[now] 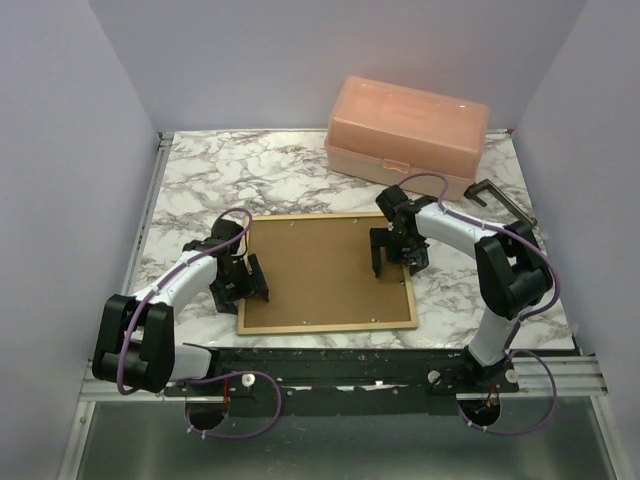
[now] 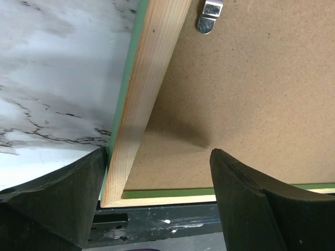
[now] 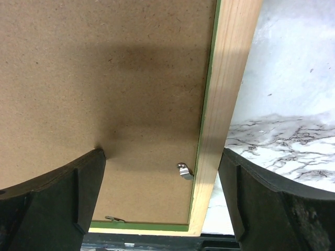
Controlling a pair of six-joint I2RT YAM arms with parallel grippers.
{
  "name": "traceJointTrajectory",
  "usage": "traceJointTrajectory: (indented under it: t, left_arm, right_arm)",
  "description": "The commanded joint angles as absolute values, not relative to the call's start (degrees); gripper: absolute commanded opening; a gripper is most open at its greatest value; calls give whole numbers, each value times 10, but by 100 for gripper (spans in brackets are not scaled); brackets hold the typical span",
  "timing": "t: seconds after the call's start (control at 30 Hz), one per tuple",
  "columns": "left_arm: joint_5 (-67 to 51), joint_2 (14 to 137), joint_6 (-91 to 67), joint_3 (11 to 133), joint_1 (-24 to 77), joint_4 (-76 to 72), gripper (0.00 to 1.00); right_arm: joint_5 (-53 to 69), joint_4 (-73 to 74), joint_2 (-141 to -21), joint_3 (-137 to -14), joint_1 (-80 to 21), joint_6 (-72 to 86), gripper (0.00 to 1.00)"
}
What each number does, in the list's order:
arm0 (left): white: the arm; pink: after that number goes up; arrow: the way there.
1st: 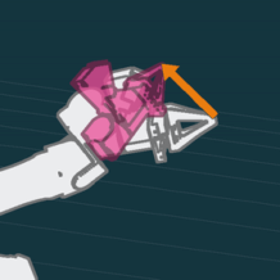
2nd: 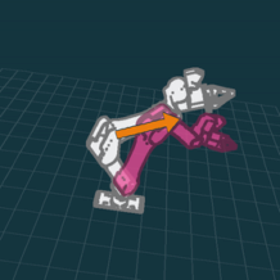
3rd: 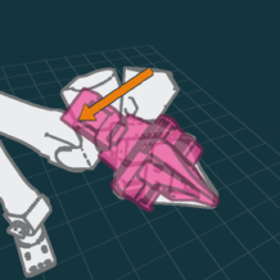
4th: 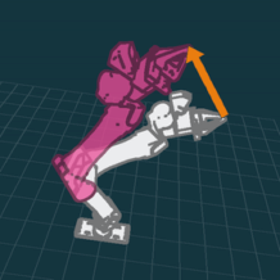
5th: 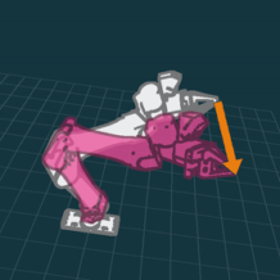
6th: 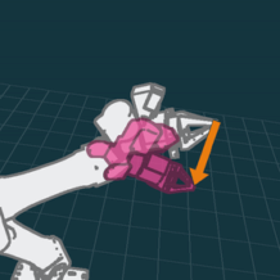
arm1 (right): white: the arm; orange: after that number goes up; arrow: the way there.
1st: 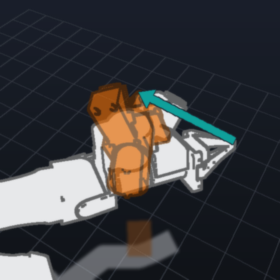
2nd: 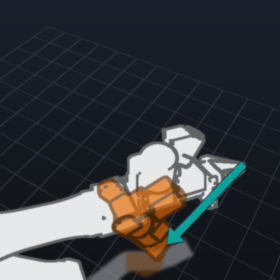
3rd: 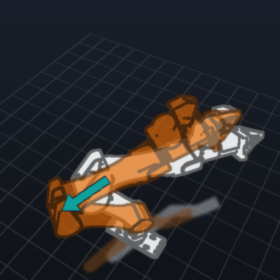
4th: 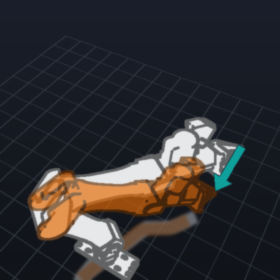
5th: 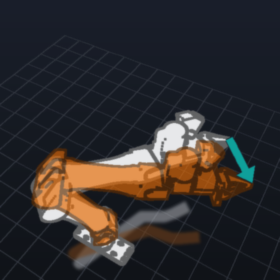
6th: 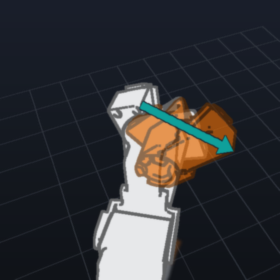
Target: Put the photo into the frame
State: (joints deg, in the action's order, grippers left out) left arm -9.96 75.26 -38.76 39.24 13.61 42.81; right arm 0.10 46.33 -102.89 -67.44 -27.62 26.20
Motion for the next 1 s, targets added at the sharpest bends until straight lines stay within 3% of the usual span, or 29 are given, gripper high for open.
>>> traceJointTrajectory:
  t: [0.0,0.23,0.67,0.97]
  left_arm:
    - [-107,744,-380,404,125,426,80]
    - [-109,750,-370,411,115,426,80]
    - [-119,757,-365,409,113,418,79]
    - [-124,762,-364,406,113,412,79]
  right_arm:
    - [-42,491,-1007,-660,-301,276,95]
    - [-87,513,-952,-609,-297,284,99]
    - [-24,458,-942,-577,-255,281,82]
    - [20,435,-944,-579,-221,251,66]
